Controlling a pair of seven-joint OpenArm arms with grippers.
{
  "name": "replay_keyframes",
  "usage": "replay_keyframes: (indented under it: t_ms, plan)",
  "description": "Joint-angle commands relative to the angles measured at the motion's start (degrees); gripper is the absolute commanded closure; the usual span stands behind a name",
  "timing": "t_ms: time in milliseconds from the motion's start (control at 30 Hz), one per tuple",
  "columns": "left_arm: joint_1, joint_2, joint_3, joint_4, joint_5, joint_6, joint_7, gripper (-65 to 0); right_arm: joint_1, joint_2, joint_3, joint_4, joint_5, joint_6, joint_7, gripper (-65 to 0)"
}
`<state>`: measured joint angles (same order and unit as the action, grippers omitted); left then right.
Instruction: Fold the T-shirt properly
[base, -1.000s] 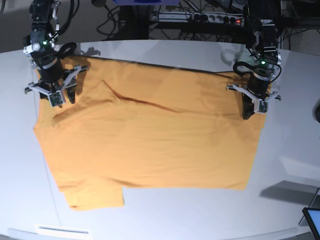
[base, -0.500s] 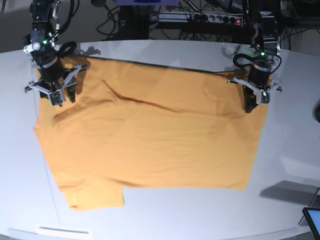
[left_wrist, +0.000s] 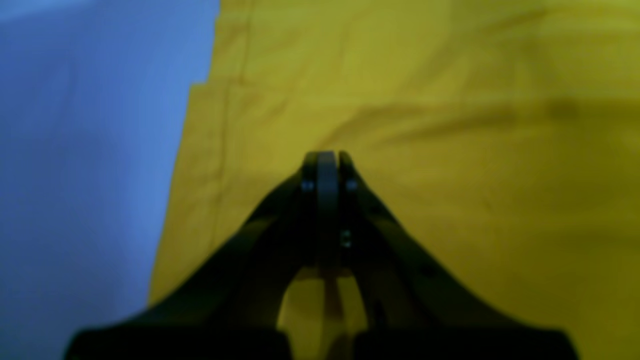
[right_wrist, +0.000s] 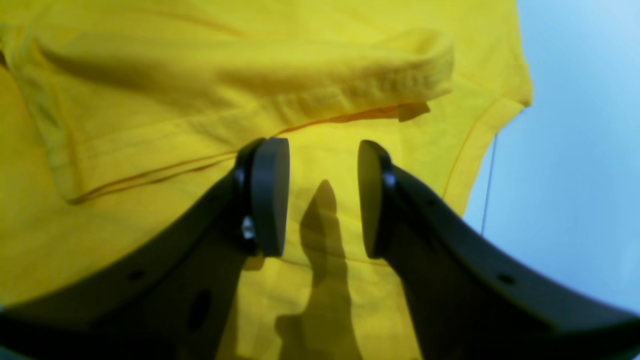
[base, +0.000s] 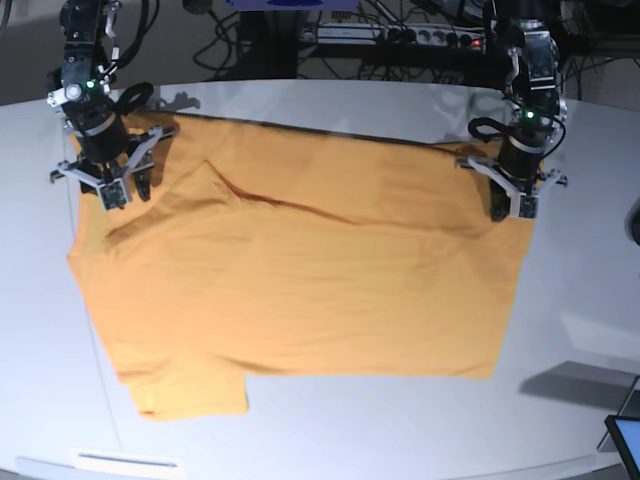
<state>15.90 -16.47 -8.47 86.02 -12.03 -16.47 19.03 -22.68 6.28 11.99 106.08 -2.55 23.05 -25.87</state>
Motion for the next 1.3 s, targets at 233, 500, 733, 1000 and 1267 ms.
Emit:
replay_keyframes:
  t_ms: [233,500,733,1000,1267]
  plan:
    - [0.5,0.2,-1.7,6.3,1.4,0.2,17.8,0.0,0.6,0.4,0.1,0.9,0.5,-0.2,1.2,-22.5]
    - [3.0,2.7,-1.6,5.8,1.5,0.2,17.9,0.0,0.6,0.4,0.1,0.9,0.5,-0.2,1.2,-22.5]
    - [4.8,2.7,-1.7,6.2,1.5,0.2,17.9,0.0,0.6,0.5,0.1,0.9,0.5,-0.2,1.2,-22.5]
    - [8.5,2.7,-1.8,8.2,1.5,0.2,17.8,0.0,0.6,0.6,0.2,0.9,0.5,-0.2,1.3,-22.5]
    - [9.2,2.5,-3.8,8.9,1.6,0.2,17.7,0.0,0.7,0.6,0.2,0.9,0.5,-0.2,1.3,-22.5]
